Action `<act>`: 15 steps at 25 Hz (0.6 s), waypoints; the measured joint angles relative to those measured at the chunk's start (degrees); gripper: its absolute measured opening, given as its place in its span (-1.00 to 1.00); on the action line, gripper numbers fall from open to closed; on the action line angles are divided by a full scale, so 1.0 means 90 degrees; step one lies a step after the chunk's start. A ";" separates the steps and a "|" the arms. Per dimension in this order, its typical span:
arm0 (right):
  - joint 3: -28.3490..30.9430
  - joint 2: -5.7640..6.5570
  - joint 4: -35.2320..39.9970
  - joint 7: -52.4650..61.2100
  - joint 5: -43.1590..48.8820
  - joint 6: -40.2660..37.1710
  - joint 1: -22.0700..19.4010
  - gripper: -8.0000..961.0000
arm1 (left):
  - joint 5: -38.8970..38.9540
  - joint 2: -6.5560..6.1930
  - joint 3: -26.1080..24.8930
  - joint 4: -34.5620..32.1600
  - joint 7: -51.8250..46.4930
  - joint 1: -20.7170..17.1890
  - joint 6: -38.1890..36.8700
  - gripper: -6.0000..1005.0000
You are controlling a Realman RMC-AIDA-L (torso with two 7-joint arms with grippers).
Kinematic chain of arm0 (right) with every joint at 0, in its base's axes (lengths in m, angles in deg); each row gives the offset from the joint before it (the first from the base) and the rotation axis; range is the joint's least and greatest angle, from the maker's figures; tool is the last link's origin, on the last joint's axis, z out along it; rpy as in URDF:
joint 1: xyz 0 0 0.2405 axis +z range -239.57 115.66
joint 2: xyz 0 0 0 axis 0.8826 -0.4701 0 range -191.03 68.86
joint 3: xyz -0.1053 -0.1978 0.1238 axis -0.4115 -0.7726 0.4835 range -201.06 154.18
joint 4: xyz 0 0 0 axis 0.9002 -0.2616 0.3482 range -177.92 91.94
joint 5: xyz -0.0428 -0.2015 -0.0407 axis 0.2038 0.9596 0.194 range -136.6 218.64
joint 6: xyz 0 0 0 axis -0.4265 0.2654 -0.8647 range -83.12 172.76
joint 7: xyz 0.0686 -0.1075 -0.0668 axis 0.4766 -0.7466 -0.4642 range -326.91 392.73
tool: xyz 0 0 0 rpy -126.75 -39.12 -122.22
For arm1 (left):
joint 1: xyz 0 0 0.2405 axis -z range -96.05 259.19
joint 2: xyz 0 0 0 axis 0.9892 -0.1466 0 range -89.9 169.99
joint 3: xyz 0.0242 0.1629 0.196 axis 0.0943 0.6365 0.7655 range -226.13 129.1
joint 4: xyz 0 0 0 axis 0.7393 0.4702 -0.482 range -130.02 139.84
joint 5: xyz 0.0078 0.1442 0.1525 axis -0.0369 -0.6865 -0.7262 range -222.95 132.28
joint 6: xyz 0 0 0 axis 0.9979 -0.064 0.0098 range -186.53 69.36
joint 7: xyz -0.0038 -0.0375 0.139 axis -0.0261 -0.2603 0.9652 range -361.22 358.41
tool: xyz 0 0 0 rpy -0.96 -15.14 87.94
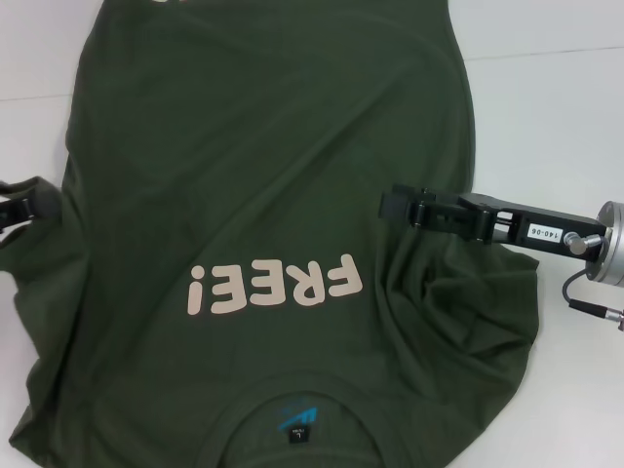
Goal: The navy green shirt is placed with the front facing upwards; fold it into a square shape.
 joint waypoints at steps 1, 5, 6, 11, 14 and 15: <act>0.0000 0.0000 -0.0004 -0.0003 0.0000 0.0000 -0.0001 0.90 | 0.0001 0.0022 0.0002 0.0078 0.0010 0.0034 0.0073 -0.92; 0.0000 0.0000 -0.0011 -0.0018 0.0000 0.0000 -0.0002 0.90 | 0.0005 0.0122 0.0045 0.0330 0.0090 0.0125 0.0388 -0.92; 0.0000 -0.0001 -0.0012 -0.0019 0.0000 0.0000 -0.0002 0.90 | 0.0008 0.0155 0.0065 0.0365 0.0113 0.0136 0.0471 -0.92; -0.0002 -0.0007 -0.0014 -0.0005 0.0000 0.0001 -0.0027 0.90 | 0.0040 0.0335 0.0110 0.0473 0.0180 0.0188 0.0733 -0.92; -0.0002 -0.0009 -0.0014 -0.0006 0.0000 0.0002 -0.0038 0.90 | 0.0065 0.0395 0.0140 0.0614 0.0243 0.0196 0.0863 -0.92; -0.0002 -0.0009 -0.0014 -0.0006 0.0000 0.0002 -0.0041 0.90 | 0.0069 0.0406 0.0156 0.0661 0.0264 0.0196 0.0914 -0.92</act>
